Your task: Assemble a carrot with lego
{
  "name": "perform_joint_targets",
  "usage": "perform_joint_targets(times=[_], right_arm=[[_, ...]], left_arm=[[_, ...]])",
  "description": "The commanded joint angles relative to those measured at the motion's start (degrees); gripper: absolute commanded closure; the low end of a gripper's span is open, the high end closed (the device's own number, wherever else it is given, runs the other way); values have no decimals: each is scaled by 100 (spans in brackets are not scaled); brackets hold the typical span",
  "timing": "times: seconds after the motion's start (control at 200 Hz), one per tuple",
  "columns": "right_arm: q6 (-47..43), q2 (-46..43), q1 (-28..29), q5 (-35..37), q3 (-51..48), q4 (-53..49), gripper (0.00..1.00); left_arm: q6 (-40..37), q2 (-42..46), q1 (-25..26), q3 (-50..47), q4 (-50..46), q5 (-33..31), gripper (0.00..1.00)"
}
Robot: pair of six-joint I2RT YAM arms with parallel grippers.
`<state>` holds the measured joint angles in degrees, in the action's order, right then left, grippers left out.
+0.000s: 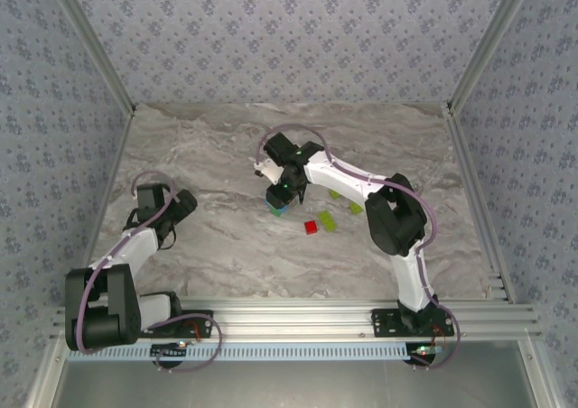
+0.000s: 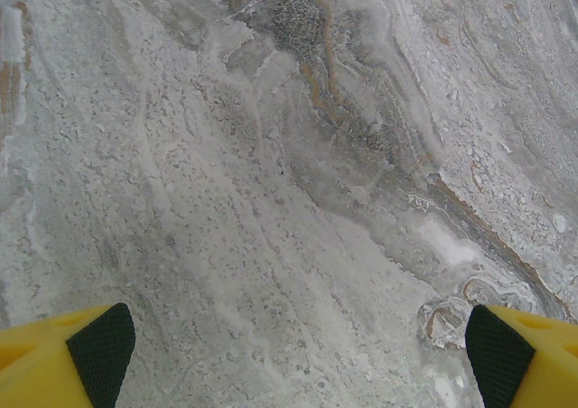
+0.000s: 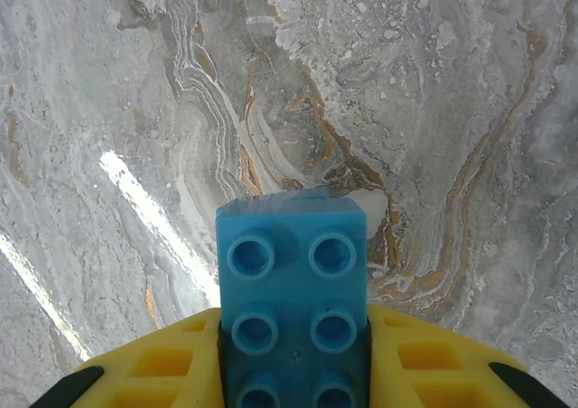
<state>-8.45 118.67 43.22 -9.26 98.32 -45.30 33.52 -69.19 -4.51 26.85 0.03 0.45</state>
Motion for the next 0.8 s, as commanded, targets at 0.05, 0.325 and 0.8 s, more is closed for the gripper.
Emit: perform_joint_targets(times=[0.05,0.325,0.8], right_arm=[[-134,152,15,-81,121,-192,69],[-284,115,37,-38,48,-345,69],[-486,102,237,307,-166,-473,69]], left_arm=[[-73,-42,-57,217,41,44,3],[-68,-51,-58,224,44,43,3],[-73,-42,-58,216,44,45,3]])
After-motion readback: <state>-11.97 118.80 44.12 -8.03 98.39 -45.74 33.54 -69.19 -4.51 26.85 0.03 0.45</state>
